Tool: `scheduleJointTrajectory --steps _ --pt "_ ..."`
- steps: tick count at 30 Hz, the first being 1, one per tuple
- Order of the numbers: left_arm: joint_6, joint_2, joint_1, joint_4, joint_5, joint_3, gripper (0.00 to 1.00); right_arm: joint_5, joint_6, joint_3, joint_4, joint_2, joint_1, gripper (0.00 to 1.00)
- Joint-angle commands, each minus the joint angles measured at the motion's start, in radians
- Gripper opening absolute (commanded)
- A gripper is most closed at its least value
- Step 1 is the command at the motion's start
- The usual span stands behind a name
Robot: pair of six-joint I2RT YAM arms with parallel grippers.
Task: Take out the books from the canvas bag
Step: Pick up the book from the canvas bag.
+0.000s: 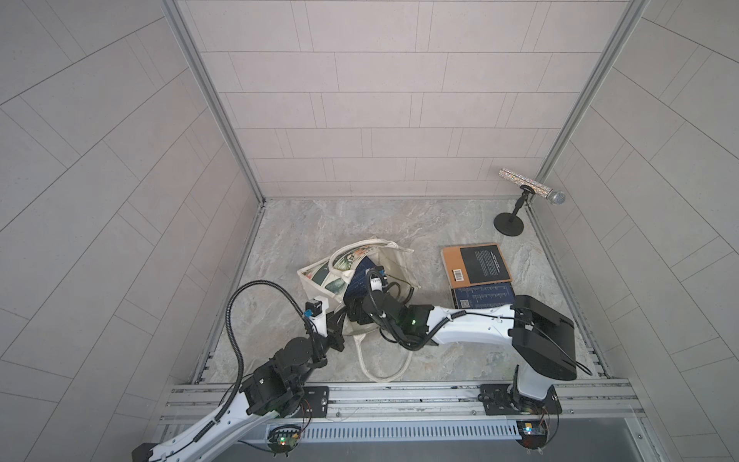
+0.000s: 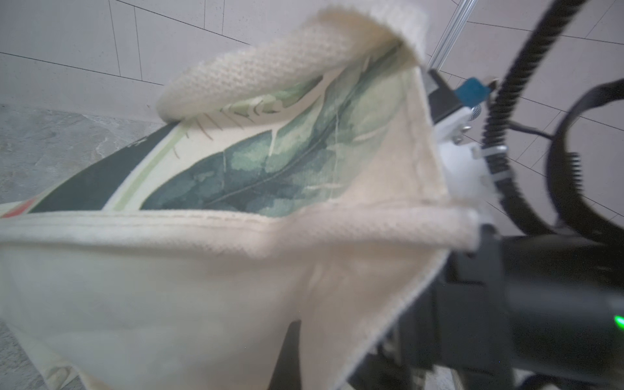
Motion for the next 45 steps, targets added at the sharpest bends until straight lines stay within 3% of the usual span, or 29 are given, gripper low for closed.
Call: scheduleJointTrajectory --steps 1,12,16,22,31,37,45 --pt "0.025 -0.023 -0.004 -0.004 0.071 -0.022 0.00 -0.006 0.017 0.012 -0.003 0.042 -0.043 0.80" --pt "0.038 0.068 -0.002 0.066 0.083 -0.025 0.00 -0.023 0.103 0.102 -0.013 0.169 -0.108 0.79" --pt "0.041 0.100 -0.003 0.090 0.102 -0.025 0.00 -0.112 0.174 0.090 0.084 0.215 -0.149 0.70" --pt "0.047 0.114 -0.003 0.115 0.117 -0.030 0.00 -0.130 0.075 0.122 0.112 0.191 -0.161 0.57" --pt "0.050 0.138 -0.002 0.133 0.129 -0.030 0.00 -0.163 0.057 0.119 0.146 0.169 -0.175 0.54" --pt "0.056 0.141 -0.002 0.148 0.143 -0.035 0.00 -0.118 0.039 0.102 0.192 0.142 -0.174 0.52" --pt "0.061 0.129 -0.002 0.143 0.164 -0.034 0.00 -0.226 0.019 0.165 0.200 0.168 -0.204 0.52"
